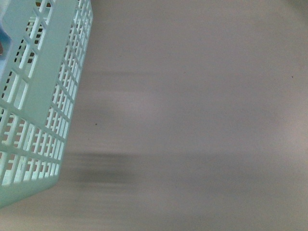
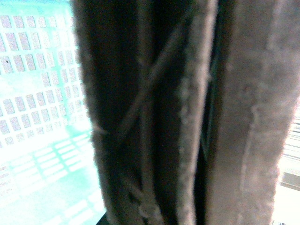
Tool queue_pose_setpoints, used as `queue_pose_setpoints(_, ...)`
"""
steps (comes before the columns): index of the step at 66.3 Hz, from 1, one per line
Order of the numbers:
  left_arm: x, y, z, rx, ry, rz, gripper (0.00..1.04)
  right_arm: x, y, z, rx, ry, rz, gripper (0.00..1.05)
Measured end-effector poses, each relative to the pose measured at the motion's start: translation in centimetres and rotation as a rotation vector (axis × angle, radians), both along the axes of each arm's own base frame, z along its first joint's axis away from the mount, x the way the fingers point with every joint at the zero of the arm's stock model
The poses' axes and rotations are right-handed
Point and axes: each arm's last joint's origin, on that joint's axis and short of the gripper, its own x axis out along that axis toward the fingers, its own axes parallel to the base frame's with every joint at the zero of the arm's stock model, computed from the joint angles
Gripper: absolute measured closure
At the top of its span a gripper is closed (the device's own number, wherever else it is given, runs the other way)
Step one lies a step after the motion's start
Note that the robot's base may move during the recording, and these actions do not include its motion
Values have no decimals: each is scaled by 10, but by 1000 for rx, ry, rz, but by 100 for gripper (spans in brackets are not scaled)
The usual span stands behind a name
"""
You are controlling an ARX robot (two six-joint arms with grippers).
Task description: Pick lemon and mango into basket
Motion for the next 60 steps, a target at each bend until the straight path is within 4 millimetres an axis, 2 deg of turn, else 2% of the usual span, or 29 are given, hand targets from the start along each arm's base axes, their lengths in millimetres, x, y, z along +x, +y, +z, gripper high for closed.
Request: queue_pose_setpoints(60,0,0,0,0,0,0,90,0,0,0,0,0,0,9)
